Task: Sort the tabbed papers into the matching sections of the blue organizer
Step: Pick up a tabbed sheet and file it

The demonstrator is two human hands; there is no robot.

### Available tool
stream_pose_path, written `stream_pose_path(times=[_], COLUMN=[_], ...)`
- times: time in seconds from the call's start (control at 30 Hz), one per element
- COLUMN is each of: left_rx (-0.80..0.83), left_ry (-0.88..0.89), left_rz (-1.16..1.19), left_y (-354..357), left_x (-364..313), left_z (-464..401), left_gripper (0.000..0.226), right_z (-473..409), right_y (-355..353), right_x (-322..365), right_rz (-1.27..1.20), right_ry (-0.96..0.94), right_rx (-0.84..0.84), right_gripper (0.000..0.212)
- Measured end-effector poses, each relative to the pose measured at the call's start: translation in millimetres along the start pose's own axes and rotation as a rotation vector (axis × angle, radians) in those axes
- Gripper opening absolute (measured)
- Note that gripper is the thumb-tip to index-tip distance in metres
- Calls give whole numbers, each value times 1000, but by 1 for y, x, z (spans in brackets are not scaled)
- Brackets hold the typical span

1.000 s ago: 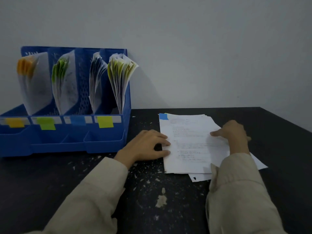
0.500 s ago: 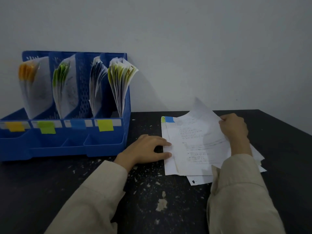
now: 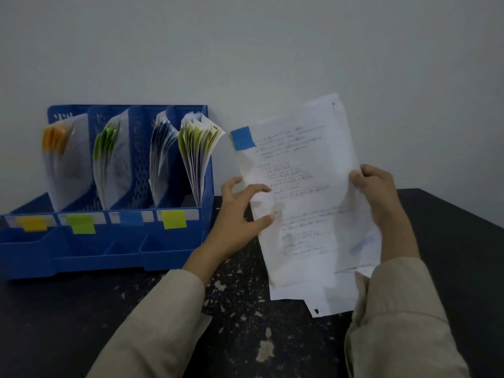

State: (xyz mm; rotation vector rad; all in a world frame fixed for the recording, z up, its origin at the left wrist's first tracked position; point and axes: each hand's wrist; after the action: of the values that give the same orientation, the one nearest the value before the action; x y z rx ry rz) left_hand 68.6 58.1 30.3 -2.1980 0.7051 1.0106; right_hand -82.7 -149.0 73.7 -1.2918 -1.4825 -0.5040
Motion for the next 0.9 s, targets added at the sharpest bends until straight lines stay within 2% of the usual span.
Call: stream_pose_path(times=[0.1,0.27,0.33,0.47,0.57,0.63,0.7,0.77,0.9], left_rx=[-87,7,-4,-165,-339,-423,-493,-570,-699], left_ry=[88,114,134,187,269,286,287,293,259], left_rz=[-6,119,179,160,134,126,93,52,98], left_y=[-12,-36,-47,-78,-108,-125,-140,-156,-184], left_x=[-10,-32,-41,-59,-70,-74,-75,-74,-69], left_z=[-5,-9,-10,-8,2,9,16,25,42], left_gripper=[47,44,43,43,37,33,30,27,20], right_z=[0,3,5,12,21,27,32,37,47], right_y=[3,13,21,41,59,74,89,108,138], right_x=[7,20,27,47,62,73,82,92,115], right_rz=[-106,-314,-340,-344,-373,-400,-355,-289,-220], right_ry=[51,83,56,51,-62,-118,-136,-167,-249], right_rx=[-11,32,73,178,255,242,173,116,129], right_gripper=[13,15,15,15,26,27,17,17,16])
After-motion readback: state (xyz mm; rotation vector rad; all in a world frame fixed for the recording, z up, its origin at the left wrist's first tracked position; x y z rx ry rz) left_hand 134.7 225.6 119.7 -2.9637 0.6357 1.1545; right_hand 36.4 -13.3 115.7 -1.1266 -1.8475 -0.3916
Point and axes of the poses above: each hand's wrist, its own z-axis away from the middle knuckle, its own y-axis out of the palm, x = y × z, and after that the axes turned 15 degrees about z, right-handed
